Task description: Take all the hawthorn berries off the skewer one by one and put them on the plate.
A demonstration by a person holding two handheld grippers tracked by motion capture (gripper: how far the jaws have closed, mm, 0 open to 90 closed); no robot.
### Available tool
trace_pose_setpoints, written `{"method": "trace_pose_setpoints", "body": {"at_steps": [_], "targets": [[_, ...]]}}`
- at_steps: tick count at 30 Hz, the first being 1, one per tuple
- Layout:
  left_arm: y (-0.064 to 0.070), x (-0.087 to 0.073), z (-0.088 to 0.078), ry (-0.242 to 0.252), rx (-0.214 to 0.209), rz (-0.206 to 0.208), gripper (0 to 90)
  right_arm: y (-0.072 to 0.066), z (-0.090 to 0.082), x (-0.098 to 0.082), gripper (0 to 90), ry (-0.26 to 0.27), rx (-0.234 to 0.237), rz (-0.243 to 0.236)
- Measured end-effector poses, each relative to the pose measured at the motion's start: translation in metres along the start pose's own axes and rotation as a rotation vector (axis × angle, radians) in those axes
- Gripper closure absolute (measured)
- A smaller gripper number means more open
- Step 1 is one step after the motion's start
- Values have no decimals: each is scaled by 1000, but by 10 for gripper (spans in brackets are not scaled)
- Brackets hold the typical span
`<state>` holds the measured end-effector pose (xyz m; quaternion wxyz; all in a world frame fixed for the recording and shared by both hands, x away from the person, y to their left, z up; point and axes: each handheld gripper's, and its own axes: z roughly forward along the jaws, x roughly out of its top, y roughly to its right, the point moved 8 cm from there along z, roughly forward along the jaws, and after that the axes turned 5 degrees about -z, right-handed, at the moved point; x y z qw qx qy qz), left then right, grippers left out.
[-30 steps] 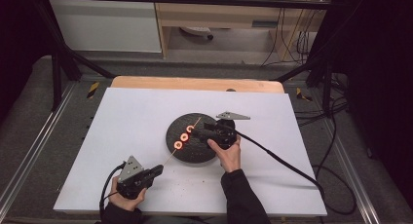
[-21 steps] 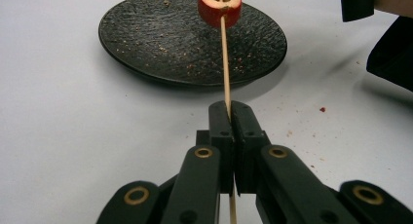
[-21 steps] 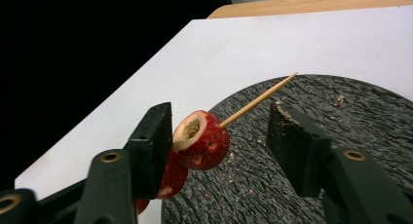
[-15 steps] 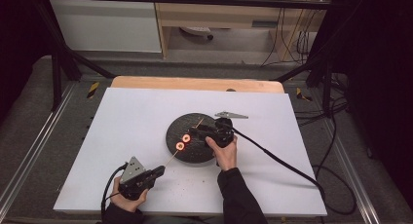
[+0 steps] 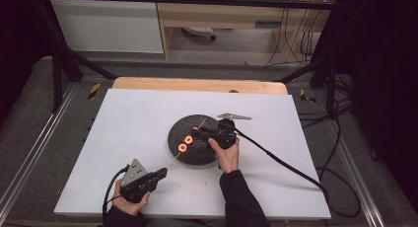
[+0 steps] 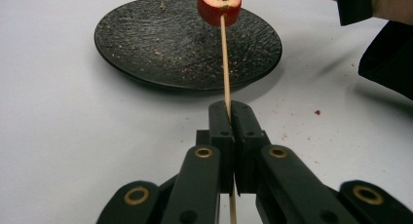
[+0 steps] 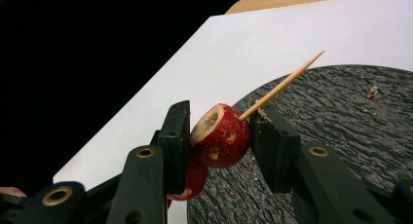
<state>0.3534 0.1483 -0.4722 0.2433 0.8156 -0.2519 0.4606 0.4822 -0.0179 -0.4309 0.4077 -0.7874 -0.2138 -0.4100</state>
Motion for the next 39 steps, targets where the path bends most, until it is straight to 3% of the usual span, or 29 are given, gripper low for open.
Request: {"method": "trace_pose_setpoints", "body": {"at_steps": [10, 19, 39], "targets": [[1, 3, -2, 20, 2, 10, 883, 0, -3, 6, 619, 25, -3, 10], [2, 3, -4, 27, 1, 12, 883, 7, -10, 19, 622, 62, -51, -7], [2, 3, -5, 28, -2, 12, 883, 37, -37, 59, 624, 116, -192, -55]]}}
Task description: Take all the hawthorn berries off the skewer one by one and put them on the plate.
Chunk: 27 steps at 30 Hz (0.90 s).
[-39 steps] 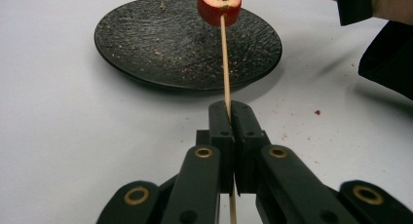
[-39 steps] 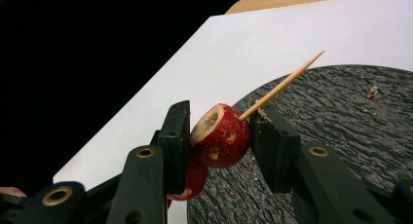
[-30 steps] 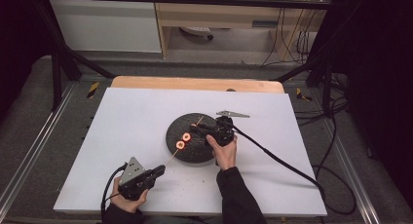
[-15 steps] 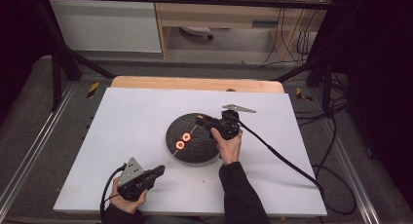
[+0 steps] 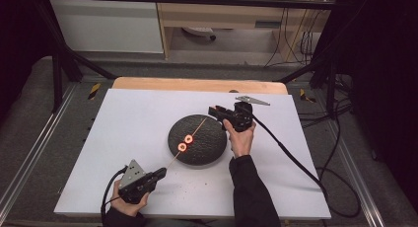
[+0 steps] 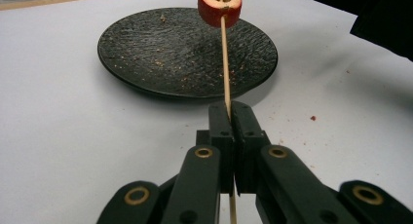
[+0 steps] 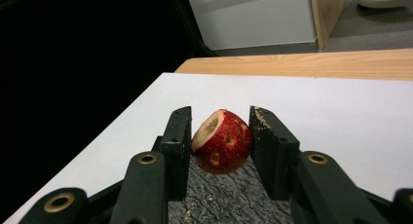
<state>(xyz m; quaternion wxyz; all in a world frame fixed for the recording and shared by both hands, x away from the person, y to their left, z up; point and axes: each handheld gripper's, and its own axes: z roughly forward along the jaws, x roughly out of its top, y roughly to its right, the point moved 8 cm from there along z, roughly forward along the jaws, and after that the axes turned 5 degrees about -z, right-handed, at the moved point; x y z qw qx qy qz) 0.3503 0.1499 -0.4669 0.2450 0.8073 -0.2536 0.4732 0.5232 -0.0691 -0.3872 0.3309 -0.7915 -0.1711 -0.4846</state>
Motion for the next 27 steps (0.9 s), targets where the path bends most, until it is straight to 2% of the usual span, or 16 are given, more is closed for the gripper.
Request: {"method": "trace_pose_setpoints", "body": {"at_steps": [5, 10, 20, 27], "targets": [[-1, 0, -1, 3, 3, -3, 883, 4, -3, 2, 623, -3, -13, -4], [-3, 1, -1, 5, 9, -9, 883, 7, -3, -5, 623, -17, -17, -1], [-4, 1, -1, 4, 12, -8, 883, 6, 10, -40, 623, -89, 1, 2], [-4, 0, -1, 1, 13, -10, 883, 1, 22, -67, 623, -159, 7, -16]]}}
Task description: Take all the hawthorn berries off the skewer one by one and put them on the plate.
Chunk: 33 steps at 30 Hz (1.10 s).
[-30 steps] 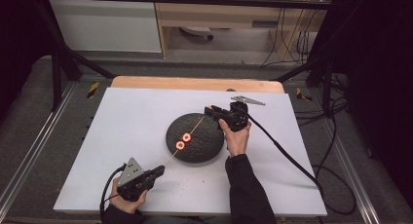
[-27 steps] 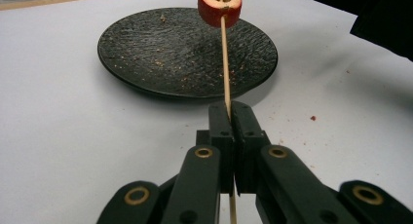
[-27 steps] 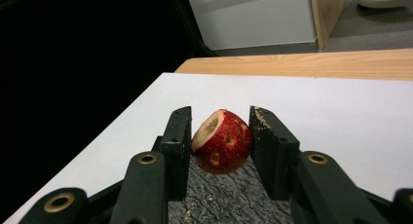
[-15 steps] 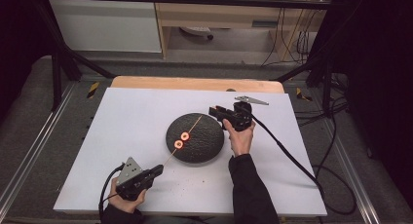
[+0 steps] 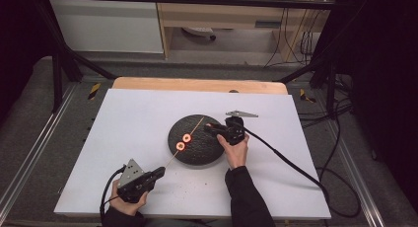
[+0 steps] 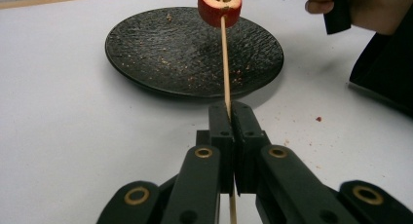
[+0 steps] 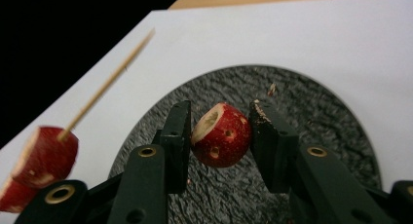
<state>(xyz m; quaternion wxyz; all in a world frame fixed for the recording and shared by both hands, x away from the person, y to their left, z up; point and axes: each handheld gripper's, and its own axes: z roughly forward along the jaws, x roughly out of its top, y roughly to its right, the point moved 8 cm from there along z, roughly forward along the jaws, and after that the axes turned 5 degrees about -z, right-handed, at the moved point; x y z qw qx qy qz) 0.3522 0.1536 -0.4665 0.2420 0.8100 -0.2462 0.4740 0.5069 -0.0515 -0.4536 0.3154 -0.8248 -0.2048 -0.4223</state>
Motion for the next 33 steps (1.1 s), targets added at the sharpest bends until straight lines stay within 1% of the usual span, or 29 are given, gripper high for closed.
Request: {"method": "trace_pose_setpoints", "body": {"at_steps": [5, 13, 19, 23, 25, 29, 33], "targets": [[0, 0, 0, -1, -1, -1, 883, -1, 8, -12, 622, -36, 3, 1], [0, -1, 1, -6, 0, 2, 883, 0, 19, -31, 620, -106, -7, -1], [0, -1, 1, -8, 1, 1, 883, 1, 23, -38, 613, -130, -12, -8], [0, -1, 2, -11, 0, 2, 883, 1, 21, -37, 553, -131, -15, -19], [0, -1, 2, -11, 0, 0, 883, 0, 18, -34, 518, -118, -18, -28], [0, -1, 1, -10, 2, 1, 883, -4, 10, -26, 434, -86, -8, -50], [0, -1, 2, -11, 3, 0, 883, -9, 2, -19, 309, -67, 1, -83]]}}
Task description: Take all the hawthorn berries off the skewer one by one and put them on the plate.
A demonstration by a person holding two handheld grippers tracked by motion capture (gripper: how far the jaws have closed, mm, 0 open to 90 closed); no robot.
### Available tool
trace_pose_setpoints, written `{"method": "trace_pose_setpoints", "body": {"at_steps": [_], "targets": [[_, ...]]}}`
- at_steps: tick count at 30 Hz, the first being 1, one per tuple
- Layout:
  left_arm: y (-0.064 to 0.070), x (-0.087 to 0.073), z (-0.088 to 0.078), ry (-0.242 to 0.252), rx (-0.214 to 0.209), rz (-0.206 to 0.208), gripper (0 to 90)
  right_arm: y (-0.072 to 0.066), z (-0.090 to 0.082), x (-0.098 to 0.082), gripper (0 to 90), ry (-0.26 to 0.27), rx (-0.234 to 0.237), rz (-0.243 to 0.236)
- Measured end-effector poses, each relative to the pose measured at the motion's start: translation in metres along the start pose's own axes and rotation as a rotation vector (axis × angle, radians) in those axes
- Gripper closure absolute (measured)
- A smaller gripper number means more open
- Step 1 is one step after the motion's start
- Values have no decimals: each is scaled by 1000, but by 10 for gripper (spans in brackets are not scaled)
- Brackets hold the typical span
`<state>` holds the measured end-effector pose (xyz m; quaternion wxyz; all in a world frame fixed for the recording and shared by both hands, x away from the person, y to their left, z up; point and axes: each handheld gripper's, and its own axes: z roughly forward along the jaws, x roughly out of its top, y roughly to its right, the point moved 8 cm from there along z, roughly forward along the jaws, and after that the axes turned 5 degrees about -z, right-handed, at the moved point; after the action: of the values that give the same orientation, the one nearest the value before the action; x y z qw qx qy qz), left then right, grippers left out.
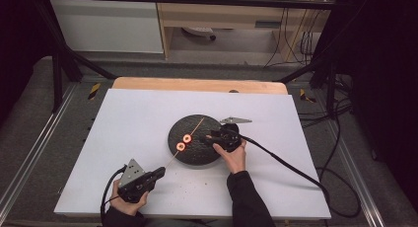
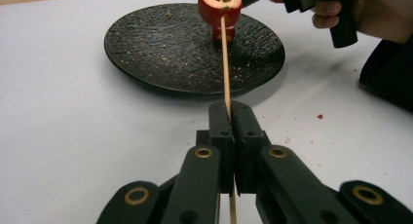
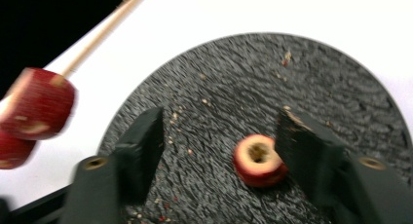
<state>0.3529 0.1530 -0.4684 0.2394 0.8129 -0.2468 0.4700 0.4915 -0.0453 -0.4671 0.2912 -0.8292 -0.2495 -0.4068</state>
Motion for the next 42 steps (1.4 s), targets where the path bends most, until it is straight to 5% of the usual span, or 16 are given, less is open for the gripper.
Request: {"method": "trace_pose_setpoints", "body": {"at_steps": [5, 12, 25, 42], "targets": [[0, 0, 0, -2, 1, -1, 883, -7, -11, 5, 154, 16, 19, -30], [0, 0, 0, -2, 3, 1, 883, -19, -22, 5, 54, 21, 46, -54], [0, -1, 1, -4, 2, 0, 883, -38, -29, 10, 46, 48, 94, -56], [1, 0, 1, -1, 2, 1, 883, -54, -13, 23, 135, 70, 140, -29]]}}
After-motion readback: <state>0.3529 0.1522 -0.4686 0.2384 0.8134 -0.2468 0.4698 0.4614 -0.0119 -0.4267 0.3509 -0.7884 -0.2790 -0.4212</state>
